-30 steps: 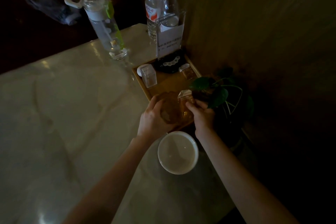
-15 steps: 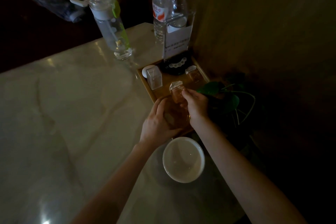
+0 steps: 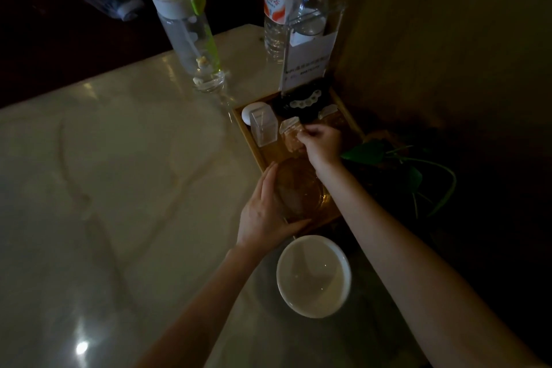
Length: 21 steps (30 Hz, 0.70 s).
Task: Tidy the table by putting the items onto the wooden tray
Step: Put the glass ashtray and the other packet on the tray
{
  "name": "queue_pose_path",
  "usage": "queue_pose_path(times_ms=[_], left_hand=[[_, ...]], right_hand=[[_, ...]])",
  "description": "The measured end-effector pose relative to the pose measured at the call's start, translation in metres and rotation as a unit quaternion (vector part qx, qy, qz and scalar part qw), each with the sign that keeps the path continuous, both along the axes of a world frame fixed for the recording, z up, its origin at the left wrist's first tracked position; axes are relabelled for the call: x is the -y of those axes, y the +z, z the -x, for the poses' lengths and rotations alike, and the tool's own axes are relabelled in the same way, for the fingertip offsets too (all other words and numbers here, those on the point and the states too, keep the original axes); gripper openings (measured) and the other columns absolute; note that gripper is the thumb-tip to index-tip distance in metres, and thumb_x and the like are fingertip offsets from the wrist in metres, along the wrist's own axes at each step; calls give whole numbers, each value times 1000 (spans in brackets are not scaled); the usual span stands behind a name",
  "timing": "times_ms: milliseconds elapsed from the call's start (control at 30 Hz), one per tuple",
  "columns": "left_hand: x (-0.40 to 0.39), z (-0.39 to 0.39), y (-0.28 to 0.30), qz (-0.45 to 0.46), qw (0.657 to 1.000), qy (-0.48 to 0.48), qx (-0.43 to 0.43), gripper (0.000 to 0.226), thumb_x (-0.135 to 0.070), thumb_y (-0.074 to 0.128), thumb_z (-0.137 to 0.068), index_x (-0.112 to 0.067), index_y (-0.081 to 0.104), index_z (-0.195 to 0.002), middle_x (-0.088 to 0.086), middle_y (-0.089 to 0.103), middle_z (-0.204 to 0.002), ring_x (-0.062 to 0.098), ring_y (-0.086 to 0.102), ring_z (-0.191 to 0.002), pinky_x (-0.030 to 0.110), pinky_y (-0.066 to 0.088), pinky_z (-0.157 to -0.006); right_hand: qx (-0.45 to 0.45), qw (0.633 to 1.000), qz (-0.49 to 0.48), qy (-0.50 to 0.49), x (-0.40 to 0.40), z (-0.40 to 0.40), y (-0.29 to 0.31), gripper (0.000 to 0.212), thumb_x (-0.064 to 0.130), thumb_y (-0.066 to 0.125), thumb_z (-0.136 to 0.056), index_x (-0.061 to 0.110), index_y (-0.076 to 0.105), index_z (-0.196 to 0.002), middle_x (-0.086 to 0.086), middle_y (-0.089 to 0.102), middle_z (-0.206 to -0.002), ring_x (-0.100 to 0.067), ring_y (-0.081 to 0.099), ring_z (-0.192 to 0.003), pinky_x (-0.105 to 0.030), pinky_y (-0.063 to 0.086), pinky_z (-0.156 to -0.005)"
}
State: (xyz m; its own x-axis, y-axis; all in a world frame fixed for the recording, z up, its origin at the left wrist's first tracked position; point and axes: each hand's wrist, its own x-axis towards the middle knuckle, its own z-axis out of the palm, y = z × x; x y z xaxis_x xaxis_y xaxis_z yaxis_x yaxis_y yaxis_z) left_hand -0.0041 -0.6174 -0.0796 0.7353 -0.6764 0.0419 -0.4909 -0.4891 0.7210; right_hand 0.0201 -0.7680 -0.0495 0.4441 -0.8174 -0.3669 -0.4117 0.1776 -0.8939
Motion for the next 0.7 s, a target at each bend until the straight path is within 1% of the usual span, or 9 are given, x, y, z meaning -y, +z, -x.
queue_pose_path(times_ms=[100, 167, 200, 300, 433, 533, 633, 700], left_hand=[[-1, 0, -5, -4, 1000, 2, -4, 110, -54, 78, -55, -14, 22, -141, 9, 38, -142, 22, 44, -125, 32, 40, -94], [-3, 0, -7, -3, 1000, -1, -3, 109, -61, 70, -56, -16, 20, -141, 9, 38, -143, 21, 43, -125, 33, 41, -95], [-3, 0, -8, -3, 1000, -3, -2, 108, -63, 67, -56, -16, 20, -141, 9, 38, -143, 21, 43, -125, 33, 41, -95], [-3, -1, -8, -1, 1000, -6, -2, 107, -64, 65, -57, -16, 20, -141, 9, 38, -143, 20, 43, -125, 30, 38, -95], [-4, -3, -7, -1, 1000, -10, 8, 107, -65, 65, -56, -14, 23, -140, 9, 40, -141, 21, 45, -124, 27, 38, -93], [-4, -4, -6, -5, 1000, -14, 8, 109, -63, 69, -55, -14, 23, -140, 9, 39, -142, 22, 44, -125, 29, 38, -94], [-6, -6, -4, -9, 1000, -25, 10, 109, -54, 77, -56, -14, 22, -141, 9, 37, -143, 21, 39, -128, 31, 34, -100], [-12, -9, -4, -11, 998, -44, 32, 105, -58, 69, -62, -16, 17, -142, 10, 32, -146, 16, 32, -130, 31, 30, -102]], right_hand=[[-25, 999, 20, 15, 4, -2, -10, 27, -9, 58, -80, -9, 58, -107, -26, 59, -115, -35, 58, -107, -26, 50, -76], [-52, 997, 48, 24, 5, -1, -14, 26, -7, 59, -80, -8, 59, -106, -24, 60, -114, -32, 58, -108, -28, 48, -85], [-62, 995, 69, 32, 5, -1, -15, 25, -6, 60, -81, -7, 60, -105, -24, 61, -113, -31, 59, -107, -28, 47, -87], [-92, 986, 131, 55, 4, 0, -14, 23, 0, 59, -83, -4, 61, -106, -20, 63, -112, -27, 59, -106, -22, 44, -81], [-120, 975, 175, 68, 2, 2, -17, 21, 5, 59, -85, -3, 62, -103, -20, 62, -112, -27, 58, -106, -17, 41, -74], [-121, 972, 185, 76, 2, 3, -18, 20, 10, 57, -87, -2, 61, -103, -19, 61, -113, -28, 56, -106, -19, 39, -73], [-104, 972, 185, 100, 1, 7, -13, 20, 12, 53, -90, -1, 59, -104, -19, 58, -114, -26, 56, -104, -19, 40, -74], [-76, 974, 178, 121, -1, 13, -9, 24, 13, 50, -92, -1, 56, -111, -19, 57, -117, -21, 55, -102, -15, 39, -73]])
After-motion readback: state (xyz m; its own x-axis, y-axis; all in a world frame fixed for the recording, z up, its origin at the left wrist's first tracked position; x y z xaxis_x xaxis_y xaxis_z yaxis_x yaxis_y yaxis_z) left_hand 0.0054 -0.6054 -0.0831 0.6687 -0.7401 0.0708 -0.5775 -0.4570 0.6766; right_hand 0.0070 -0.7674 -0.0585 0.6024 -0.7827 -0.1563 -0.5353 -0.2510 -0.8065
